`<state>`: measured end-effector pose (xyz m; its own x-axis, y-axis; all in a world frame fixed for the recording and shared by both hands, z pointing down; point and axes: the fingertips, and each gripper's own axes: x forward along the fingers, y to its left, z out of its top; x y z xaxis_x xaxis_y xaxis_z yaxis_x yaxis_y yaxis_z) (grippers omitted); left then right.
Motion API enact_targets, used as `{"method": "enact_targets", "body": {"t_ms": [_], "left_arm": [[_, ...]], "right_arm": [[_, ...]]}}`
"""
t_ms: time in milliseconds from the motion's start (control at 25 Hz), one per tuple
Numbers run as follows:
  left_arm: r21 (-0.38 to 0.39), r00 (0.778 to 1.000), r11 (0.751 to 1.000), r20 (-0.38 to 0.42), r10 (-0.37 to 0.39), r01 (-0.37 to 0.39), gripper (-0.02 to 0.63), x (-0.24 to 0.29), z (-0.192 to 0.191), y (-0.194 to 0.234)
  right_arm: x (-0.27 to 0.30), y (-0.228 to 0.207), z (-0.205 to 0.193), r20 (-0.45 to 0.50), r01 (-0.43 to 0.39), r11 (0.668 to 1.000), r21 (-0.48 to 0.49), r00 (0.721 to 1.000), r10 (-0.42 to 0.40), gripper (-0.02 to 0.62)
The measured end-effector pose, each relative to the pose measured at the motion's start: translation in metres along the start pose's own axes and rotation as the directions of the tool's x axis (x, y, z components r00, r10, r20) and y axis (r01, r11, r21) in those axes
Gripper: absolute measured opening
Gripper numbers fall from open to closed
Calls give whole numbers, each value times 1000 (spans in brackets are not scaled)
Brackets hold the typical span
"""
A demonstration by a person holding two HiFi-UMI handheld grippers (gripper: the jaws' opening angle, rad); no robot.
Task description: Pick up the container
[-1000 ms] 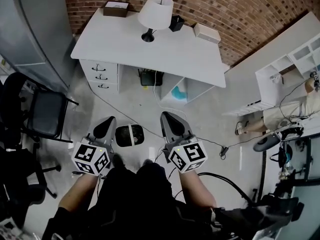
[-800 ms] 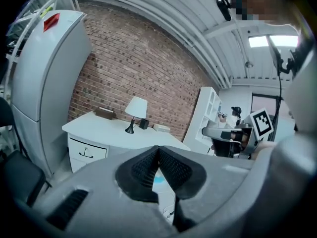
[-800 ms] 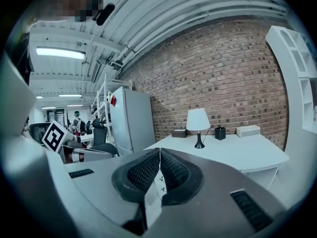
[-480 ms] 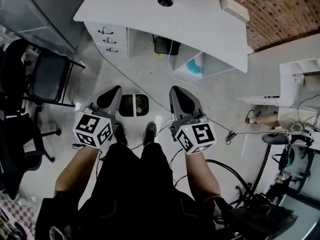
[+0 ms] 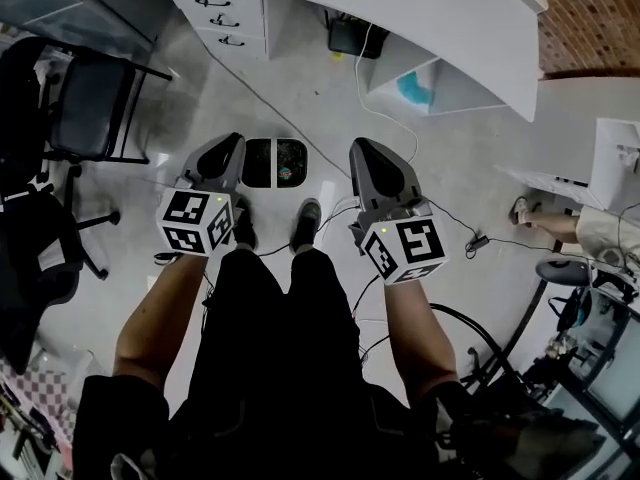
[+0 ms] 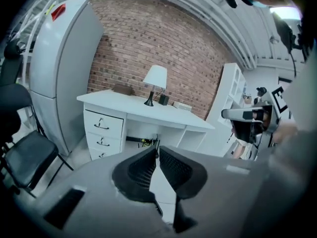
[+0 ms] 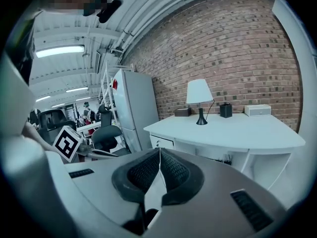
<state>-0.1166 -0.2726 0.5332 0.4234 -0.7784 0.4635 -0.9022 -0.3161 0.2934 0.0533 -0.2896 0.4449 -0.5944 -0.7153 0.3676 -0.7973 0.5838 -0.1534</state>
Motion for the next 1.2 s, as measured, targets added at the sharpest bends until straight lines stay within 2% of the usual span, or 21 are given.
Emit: {"method": "enact_targets", "body": {"t_ms": [120,240,320,640,880,1080,1200], "left_arm": [[-10,999,1000,-33,4,-4,33,20,-28,3],[24,997,1000,-75,5,-3,115,40,-59,4],[3,994,1000,-110,-2,2,137,51,-83,4],[-89,979,995,-205,22,-41,170,95,-163,13],[-71,961,994,-271,57,-79,190,117,-213,23],[-137,947,985,-316,57,-105,206,144,-261,28],[-163,931,979,-362,54,-120,216,161,-292,33]], "right_arm": [[13,-10,-27,-26,0,1000,19,1000,0,8],[29,-15,-55,-54,-3,1000,30,999,5,8],[37,-16,-73,-74,-3,999,39,997,6,8],[59,-26,-136,-147,-31,998,48,988,38,8],[70,-39,-185,-199,-25,997,74,979,39,8],[80,-48,-220,-241,-39,997,63,969,53,8],[86,-51,-241,-257,-46,996,78,964,65,8]]}}
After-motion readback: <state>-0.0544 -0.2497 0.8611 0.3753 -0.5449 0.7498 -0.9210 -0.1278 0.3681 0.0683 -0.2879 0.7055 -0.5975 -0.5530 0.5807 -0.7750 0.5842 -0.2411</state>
